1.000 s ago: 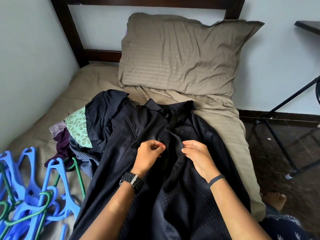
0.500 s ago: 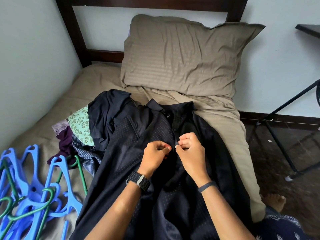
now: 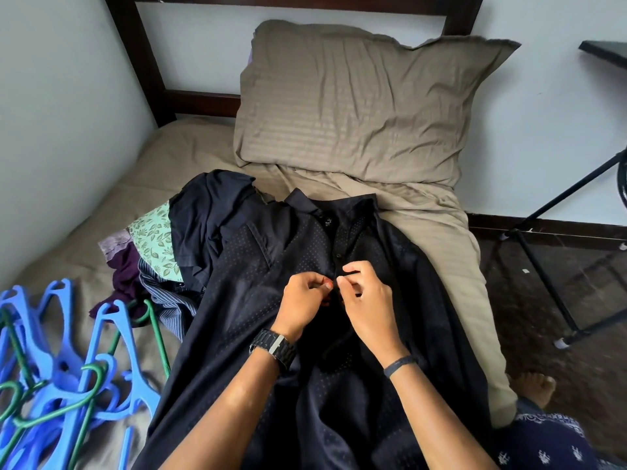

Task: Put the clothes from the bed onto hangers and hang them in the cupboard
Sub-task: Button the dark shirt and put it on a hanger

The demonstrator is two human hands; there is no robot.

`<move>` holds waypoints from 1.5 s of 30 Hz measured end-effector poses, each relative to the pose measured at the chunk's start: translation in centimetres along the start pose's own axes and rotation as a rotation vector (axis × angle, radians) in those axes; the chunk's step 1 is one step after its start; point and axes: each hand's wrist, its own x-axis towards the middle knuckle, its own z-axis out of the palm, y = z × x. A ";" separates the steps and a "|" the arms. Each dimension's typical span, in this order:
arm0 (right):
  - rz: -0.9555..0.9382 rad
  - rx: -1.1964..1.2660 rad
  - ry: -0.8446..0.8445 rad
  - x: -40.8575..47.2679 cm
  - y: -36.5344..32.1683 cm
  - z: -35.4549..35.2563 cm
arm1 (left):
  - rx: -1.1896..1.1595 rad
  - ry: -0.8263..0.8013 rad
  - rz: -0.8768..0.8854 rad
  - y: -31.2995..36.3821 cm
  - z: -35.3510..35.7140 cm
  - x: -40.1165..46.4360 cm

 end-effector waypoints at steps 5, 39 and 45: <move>0.070 0.030 -0.032 0.2 0.6 -0.4 | -0.069 0.002 -0.017 0.4 0.1 -0.2; 0.265 0.284 0.087 0.4 0.0 -0.2 | -0.045 0.079 0.108 0.4 1.0 0.0; 0.666 0.827 -0.029 1.7 -0.2 -1.3 | -0.194 -0.018 0.184 -0.1 1.0 0.1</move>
